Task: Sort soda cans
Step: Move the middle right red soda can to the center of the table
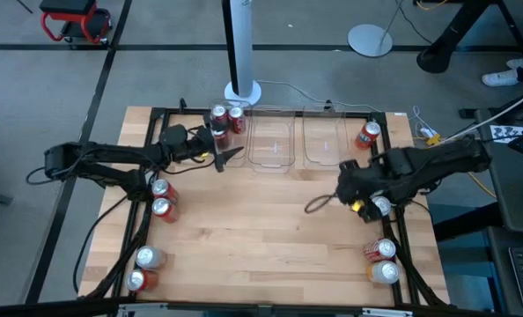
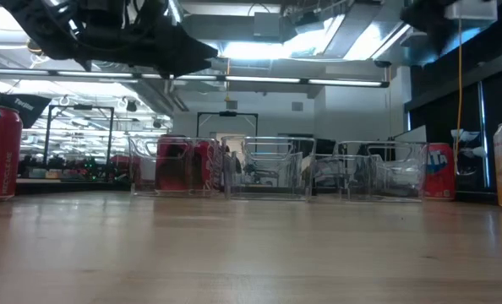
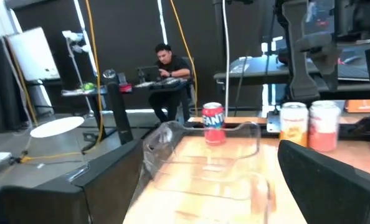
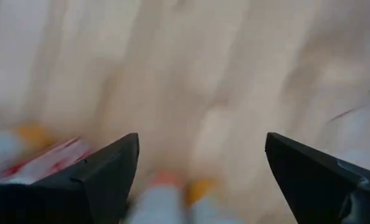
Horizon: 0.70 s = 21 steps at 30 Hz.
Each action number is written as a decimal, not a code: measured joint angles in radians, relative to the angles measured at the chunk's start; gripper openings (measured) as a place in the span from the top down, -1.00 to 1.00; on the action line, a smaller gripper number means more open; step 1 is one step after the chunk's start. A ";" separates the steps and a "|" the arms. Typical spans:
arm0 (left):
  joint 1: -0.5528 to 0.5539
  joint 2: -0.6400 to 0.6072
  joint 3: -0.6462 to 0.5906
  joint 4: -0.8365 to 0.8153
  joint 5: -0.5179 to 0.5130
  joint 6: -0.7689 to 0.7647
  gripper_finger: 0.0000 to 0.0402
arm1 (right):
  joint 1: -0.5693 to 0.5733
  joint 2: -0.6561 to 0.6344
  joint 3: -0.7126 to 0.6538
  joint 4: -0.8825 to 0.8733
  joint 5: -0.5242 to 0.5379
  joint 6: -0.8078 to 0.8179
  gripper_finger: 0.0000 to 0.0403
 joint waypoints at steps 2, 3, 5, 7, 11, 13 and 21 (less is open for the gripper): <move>-0.009 0.000 0.000 0.000 0.000 -0.011 -0.79 | 0.046 0.023 0.000 -0.054 -0.054 0.085 -0.73; -0.014 0.000 0.000 0.002 0.000 -0.020 -0.79 | 0.073 0.032 0.000 -0.075 -0.072 0.127 -0.73; -0.024 0.000 0.000 0.004 0.000 -0.030 -0.79 | 0.123 0.046 0.000 -0.101 -0.099 0.204 -0.73; -0.033 0.000 0.000 0.008 0.000 -0.031 -0.79 | 0.173 0.057 0.000 -0.116 -0.126 0.287 -0.73; -0.045 0.000 0.000 0.010 0.000 -0.035 -0.79 | 0.272 0.080 0.000 -0.124 -0.171 0.439 -0.73; -0.052 0.000 0.000 0.011 0.000 -0.042 -0.79 | 0.320 0.090 0.000 -0.125 -0.192 0.499 -0.73; -0.078 0.000 0.000 0.017 0.000 -0.043 -0.79 | 0.459 0.139 0.000 -0.105 -0.228 0.664 -0.73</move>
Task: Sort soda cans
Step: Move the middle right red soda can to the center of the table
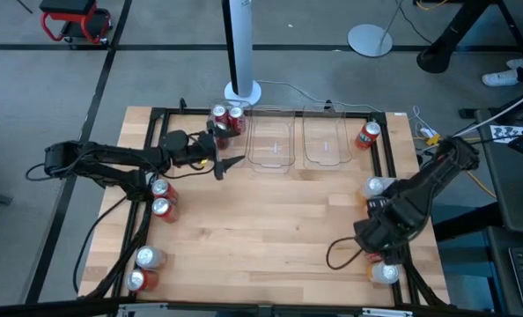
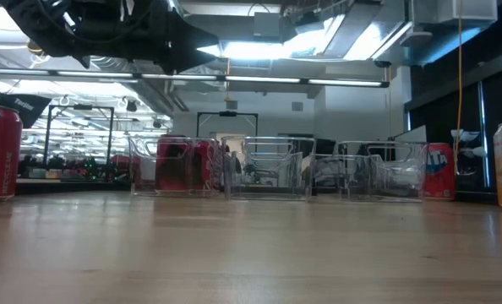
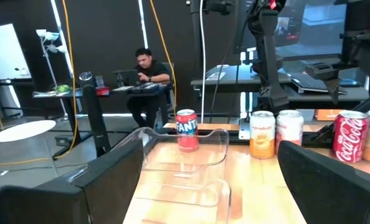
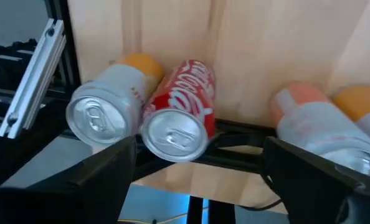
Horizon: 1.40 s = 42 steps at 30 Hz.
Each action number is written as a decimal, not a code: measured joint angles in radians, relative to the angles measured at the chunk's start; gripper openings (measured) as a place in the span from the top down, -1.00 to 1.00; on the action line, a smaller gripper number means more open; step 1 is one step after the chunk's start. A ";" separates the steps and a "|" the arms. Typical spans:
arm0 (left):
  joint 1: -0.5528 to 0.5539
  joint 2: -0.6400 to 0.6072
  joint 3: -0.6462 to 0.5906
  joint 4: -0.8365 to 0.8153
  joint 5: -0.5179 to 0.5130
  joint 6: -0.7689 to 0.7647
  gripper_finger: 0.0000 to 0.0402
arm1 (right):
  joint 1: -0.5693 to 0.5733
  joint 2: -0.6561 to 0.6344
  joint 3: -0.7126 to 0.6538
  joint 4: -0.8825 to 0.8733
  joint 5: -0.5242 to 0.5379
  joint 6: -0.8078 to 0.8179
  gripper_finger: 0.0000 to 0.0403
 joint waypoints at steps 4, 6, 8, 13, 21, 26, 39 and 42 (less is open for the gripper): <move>0.000 0.000 0.000 0.000 0.000 0.004 -0.79 | 0.037 0.023 0.000 0.029 -0.013 0.035 -0.73; 0.000 0.000 0.000 0.000 0.000 0.004 -0.79 | 0.040 0.034 0.000 0.030 -0.012 0.044 -0.73; 0.000 0.000 0.000 0.000 0.000 0.004 -0.79 | 0.039 0.045 -0.006 0.033 -0.008 0.042 -0.73; 0.000 0.000 0.000 0.000 0.000 0.004 -0.79 | 0.037 0.055 -0.060 0.072 -0.013 0.015 -0.73; 0.001 0.000 0.000 0.001 0.000 0.004 -0.79 | 0.037 0.056 -0.135 0.117 -0.047 0.008 -0.73; 0.001 0.000 0.000 0.001 0.000 0.004 -0.79 | 0.037 0.056 -0.175 0.138 -0.109 -0.010 -0.73; 0.001 0.000 0.000 0.000 0.000 0.003 -0.79 | 0.037 0.056 -0.249 0.197 -0.122 -0.039 -0.73; 0.001 0.000 0.000 0.000 0.000 0.003 -0.79 | 0.037 0.055 -0.262 0.195 -0.125 -0.040 -0.73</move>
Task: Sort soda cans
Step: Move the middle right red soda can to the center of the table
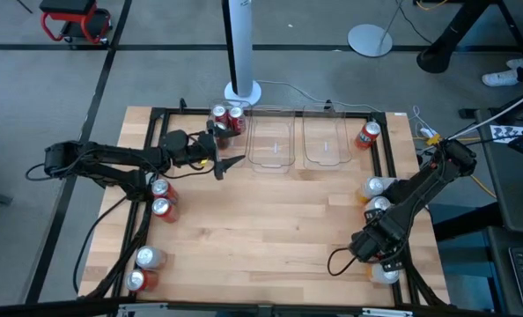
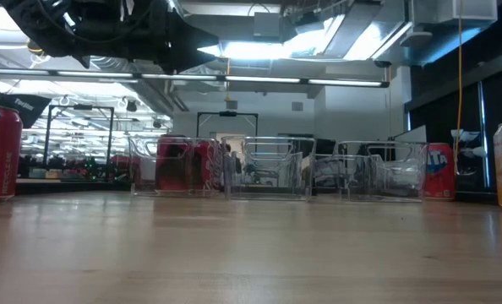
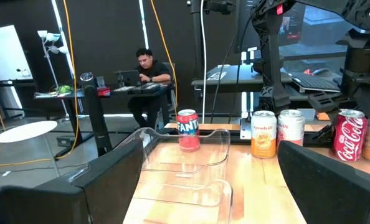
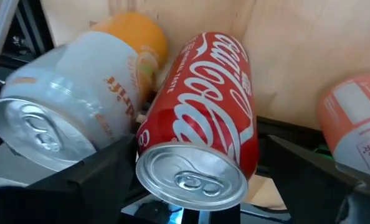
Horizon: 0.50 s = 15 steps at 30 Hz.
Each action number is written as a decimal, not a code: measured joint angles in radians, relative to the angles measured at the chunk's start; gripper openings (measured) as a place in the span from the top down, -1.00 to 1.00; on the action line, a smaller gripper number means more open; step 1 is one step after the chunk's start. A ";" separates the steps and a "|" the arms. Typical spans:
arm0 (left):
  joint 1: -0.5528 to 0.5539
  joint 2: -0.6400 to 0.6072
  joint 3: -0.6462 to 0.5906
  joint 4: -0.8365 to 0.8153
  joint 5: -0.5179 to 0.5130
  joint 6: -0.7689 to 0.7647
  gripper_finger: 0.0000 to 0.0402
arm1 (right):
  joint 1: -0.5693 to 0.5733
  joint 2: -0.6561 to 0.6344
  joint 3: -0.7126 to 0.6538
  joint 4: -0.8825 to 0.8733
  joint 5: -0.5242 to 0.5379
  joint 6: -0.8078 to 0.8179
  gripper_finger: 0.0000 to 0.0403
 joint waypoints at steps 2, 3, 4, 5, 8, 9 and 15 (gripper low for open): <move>0.000 0.000 0.000 0.000 0.000 0.000 -0.79 | 0.000 0.000 -0.015 0.004 -0.001 0.000 -0.73; 0.000 0.000 0.000 0.000 0.000 0.000 -0.79 | 0.000 0.000 -0.025 0.009 -0.001 0.000 -0.73; 0.000 0.000 0.000 0.000 0.000 0.000 -0.79 | 0.000 0.000 -0.036 0.016 -0.003 -0.002 -0.73; 0.000 0.000 0.000 0.000 0.000 0.000 -0.79 | 0.000 0.000 -0.047 0.024 -0.009 -0.005 -0.73; 0.000 0.000 0.000 -0.001 0.000 0.000 -0.79 | -0.001 0.000 -0.068 0.024 -0.034 -0.020 -0.71; 0.000 0.000 0.000 -0.001 0.000 0.000 -0.79 | -0.001 -0.001 -0.071 0.020 -0.038 -0.022 -0.68; 0.000 0.000 0.000 -0.001 0.000 0.000 -0.79 | -0.001 -0.001 -0.070 0.019 -0.033 -0.046 -0.45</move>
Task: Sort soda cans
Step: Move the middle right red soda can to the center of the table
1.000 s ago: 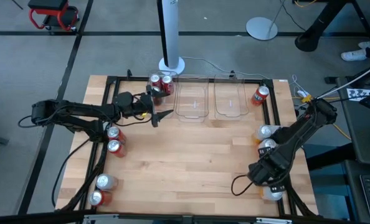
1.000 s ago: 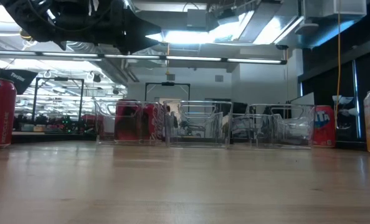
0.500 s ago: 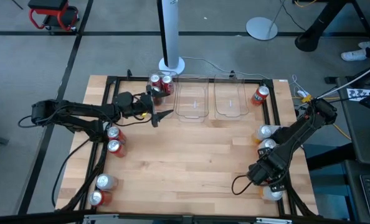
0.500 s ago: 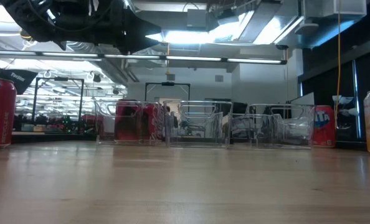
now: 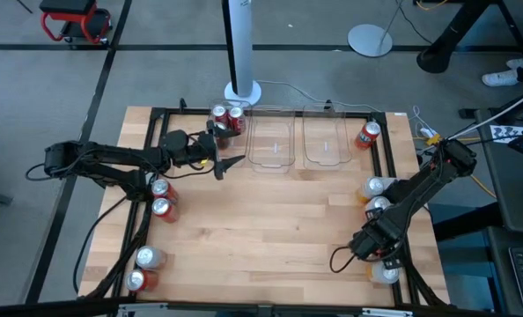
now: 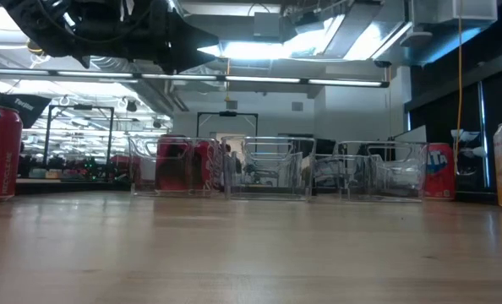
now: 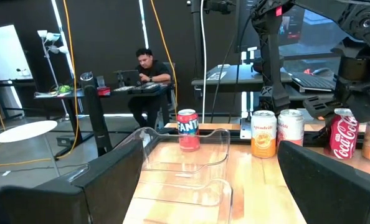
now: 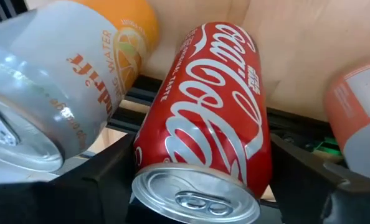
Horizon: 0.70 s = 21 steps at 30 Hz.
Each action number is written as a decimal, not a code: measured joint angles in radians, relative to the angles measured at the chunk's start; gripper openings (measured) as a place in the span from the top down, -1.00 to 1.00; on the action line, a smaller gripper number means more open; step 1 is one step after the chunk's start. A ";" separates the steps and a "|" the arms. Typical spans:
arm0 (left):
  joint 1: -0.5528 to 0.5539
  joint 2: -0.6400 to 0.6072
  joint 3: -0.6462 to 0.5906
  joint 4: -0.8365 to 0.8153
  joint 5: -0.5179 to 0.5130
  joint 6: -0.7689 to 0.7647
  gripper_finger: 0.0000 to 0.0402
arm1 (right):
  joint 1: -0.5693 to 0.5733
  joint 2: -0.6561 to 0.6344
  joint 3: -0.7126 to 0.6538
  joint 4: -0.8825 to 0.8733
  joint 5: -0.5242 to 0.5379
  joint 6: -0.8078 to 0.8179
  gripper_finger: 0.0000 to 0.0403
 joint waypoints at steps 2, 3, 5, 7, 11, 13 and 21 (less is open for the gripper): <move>0.000 0.000 0.000 0.000 0.000 0.000 -0.79 | 0.000 0.000 0.007 -0.002 0.018 -0.007 -0.45; 0.000 0.000 0.000 0.000 0.000 0.000 -0.79 | 0.001 0.001 0.014 -0.004 0.037 -0.010 -0.45; 0.000 0.000 0.000 0.000 0.000 0.000 -0.79 | 0.002 0.001 0.033 -0.004 0.092 -0.012 -0.45; 0.000 0.000 0.000 0.000 0.000 0.000 -0.79 | 0.000 0.001 0.051 -0.003 0.151 -0.017 -0.48; 0.000 0.000 0.000 0.000 0.000 0.000 -0.79 | -0.026 0.002 0.083 0.001 0.246 -0.034 -0.50; 0.000 0.000 0.000 0.000 0.000 0.000 -0.79 | -0.052 0.003 0.097 0.005 0.281 -0.065 -0.46; -0.001 0.000 0.000 0.000 0.000 0.000 -0.79 | -0.229 0.018 0.147 0.059 0.397 -0.341 -0.45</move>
